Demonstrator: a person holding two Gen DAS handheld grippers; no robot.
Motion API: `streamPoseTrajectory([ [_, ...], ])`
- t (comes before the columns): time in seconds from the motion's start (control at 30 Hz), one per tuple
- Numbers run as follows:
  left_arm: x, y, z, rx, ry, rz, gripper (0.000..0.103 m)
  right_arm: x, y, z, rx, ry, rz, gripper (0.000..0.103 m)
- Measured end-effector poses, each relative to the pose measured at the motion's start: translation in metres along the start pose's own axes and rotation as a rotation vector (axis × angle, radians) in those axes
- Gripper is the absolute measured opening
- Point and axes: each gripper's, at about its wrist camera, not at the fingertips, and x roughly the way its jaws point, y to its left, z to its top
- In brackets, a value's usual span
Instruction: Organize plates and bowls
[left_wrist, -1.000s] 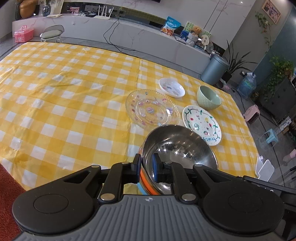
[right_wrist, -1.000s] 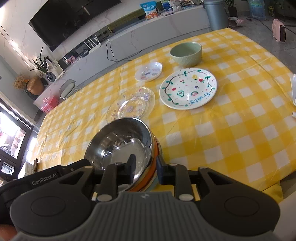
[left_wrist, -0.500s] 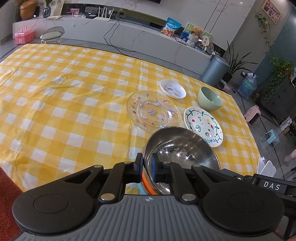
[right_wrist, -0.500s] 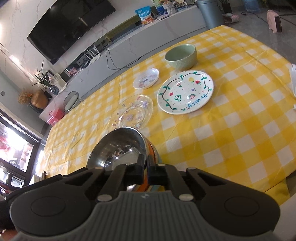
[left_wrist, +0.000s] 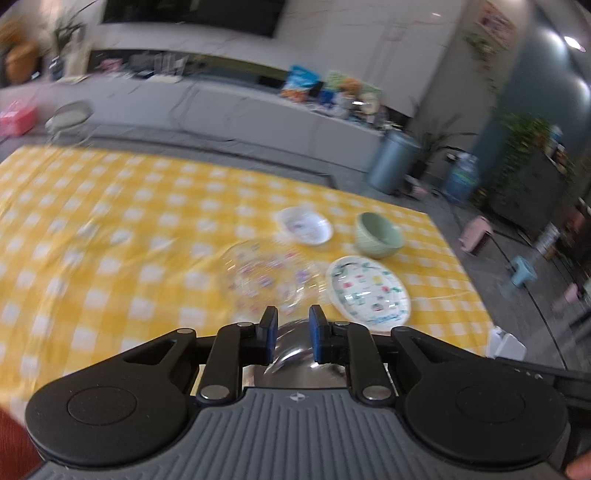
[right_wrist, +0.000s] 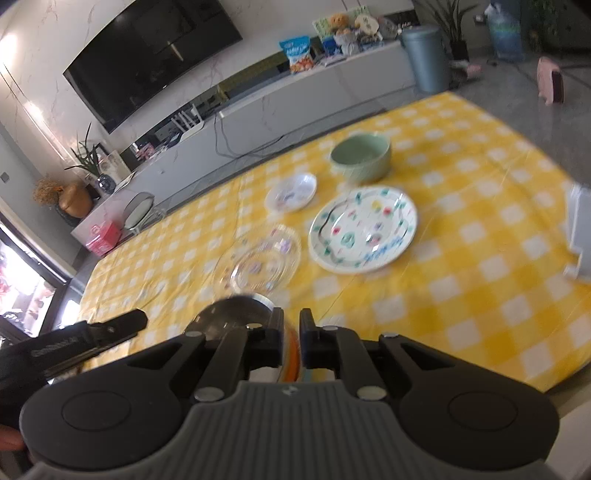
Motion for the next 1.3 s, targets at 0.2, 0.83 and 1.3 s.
streamPoseTrajectory([
  [0.2, 0.007, -0.044, 0.024, 0.106, 0.017, -0.05, 0.02, -0.014, -0.006, 0.038, -0.049, -0.05, -0.042, 0.024],
  [0.83, 0.092, -0.115, 0.104, 0.177, 0.093, -0.075, 0.033, 0.037, -0.042, 0.153, 0.028, -0.137, -0.082, 0.038],
  [1.3, 0.214, -0.123, 0.114, 0.162, 0.212, -0.089, 0.033, 0.127, -0.106, 0.178, 0.149, -0.087, -0.112, 0.036],
])
